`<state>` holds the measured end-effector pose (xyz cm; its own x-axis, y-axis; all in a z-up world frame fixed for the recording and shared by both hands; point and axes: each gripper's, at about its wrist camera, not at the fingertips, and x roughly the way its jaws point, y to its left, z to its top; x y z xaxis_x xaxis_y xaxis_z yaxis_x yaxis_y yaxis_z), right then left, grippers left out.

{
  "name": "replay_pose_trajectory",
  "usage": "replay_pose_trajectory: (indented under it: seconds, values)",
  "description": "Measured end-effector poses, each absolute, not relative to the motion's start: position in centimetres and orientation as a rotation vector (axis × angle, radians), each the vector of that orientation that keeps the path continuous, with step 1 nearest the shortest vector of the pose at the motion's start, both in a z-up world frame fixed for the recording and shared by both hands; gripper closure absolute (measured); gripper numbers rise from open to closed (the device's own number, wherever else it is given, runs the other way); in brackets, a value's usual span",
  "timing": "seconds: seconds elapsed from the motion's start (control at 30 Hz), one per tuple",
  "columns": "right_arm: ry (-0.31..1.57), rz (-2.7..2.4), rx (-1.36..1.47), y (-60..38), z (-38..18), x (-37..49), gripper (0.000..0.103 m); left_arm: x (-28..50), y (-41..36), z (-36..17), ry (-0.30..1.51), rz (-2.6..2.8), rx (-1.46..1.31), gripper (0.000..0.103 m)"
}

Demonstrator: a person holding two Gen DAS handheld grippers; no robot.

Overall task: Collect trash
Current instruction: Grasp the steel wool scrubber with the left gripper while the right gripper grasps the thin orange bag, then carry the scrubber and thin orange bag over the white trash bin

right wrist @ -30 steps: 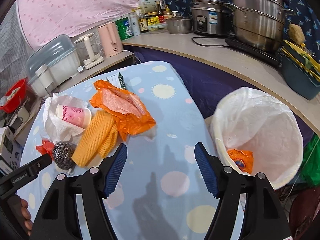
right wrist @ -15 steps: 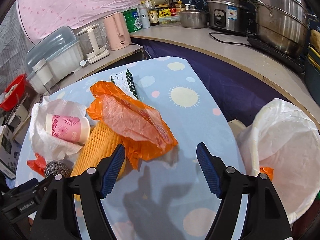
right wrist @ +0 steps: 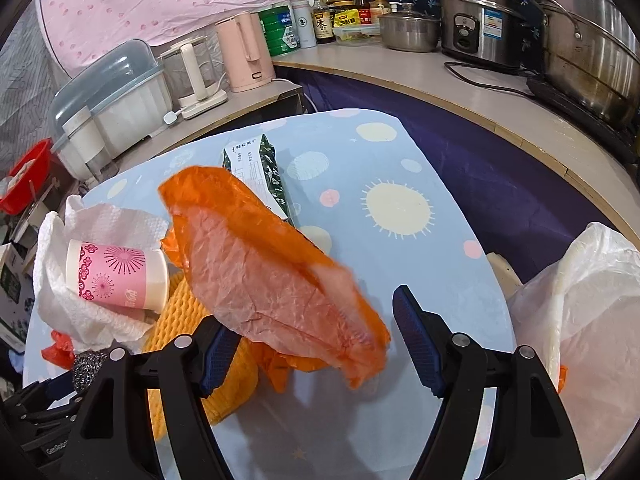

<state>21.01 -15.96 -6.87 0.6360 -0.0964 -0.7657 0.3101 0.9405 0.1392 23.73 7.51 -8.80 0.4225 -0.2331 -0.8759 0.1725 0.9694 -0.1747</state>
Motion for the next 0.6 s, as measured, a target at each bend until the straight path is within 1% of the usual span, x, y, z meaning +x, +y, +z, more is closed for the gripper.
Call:
replay_pose_trajectory:
  seconds: [0.03,0.07,0.1,0.13,0.17,0.27,0.37,0.6]
  values:
    - [0.855,-0.230,0.268,-15.9,-6.9,21.0,0.050,23.7,7.4,-8.7,1.107,-0.261,-0.062,0.039]
    - [0.858,-0.227,0.267,-15.8,-6.9,21.0,0.057,23.7,7.2,-8.7,1.109,-0.271,-0.062,0.042]
    - [0.857,-0.224,0.270,-15.8,-6.9,20.9,0.060,23.6,7.1,-8.6,1.109,-0.276,-0.061,0.047]
    - [0.855,-0.217,0.275,-15.8,-6.9,20.7,0.067,23.5,6.9,-8.4,1.107,-0.281,-0.060,0.049]
    - [0.855,-0.215,0.277,-15.8,-6.9,20.5,0.075,23.3,6.8,-8.3,1.103,-0.279,-0.055,0.050]
    - [0.848,-0.213,0.280,-15.7,-6.6,19.7,0.086,23.0,6.8,-8.1,1.102,-0.280,-0.058,0.051]
    - [0.841,-0.211,0.294,-15.9,-6.2,18.7,0.089,22.6,7.1,-7.8,1.102,-0.279,-0.069,0.051]
    - [0.789,-0.233,0.308,-16.2,-4.0,15.8,0.090,21.0,7.6,-5.7,1.060,-0.285,-0.075,0.052]
